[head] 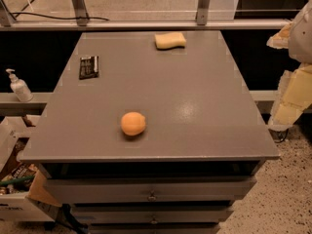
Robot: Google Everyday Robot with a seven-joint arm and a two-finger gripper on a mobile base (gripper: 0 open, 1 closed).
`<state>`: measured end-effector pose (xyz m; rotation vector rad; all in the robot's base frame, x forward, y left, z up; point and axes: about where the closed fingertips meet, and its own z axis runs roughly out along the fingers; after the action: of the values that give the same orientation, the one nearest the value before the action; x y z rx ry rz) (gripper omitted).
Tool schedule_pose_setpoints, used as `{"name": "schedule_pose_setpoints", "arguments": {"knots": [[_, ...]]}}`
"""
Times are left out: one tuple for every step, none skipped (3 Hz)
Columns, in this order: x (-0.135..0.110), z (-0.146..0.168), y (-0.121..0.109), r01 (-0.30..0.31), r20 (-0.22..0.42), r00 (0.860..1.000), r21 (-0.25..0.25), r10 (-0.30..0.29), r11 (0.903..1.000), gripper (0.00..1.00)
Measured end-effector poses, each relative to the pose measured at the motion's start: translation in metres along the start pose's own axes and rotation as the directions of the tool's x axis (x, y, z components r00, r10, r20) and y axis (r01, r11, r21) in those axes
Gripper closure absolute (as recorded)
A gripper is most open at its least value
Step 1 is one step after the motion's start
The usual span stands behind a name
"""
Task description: Move orange near rxbar chocolate
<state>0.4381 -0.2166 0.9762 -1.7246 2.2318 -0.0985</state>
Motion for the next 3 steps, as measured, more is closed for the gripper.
{"name": "schedule_pose_setpoints", "arguments": {"knots": [[-0.009, 0.014, -0.001, -0.023, 0.065, 0.998, -0.001, 0.023, 0.9997, 0.0], [-0.02, 0.029, -0.002, -0.049, 0.138, 0.989, -0.008, 0.049, 0.9988, 0.0], [-0.084, 0.083, 0.019, -0.054, 0.341, 0.936, -0.106, 0.087, 0.9929, 0.0]]}}
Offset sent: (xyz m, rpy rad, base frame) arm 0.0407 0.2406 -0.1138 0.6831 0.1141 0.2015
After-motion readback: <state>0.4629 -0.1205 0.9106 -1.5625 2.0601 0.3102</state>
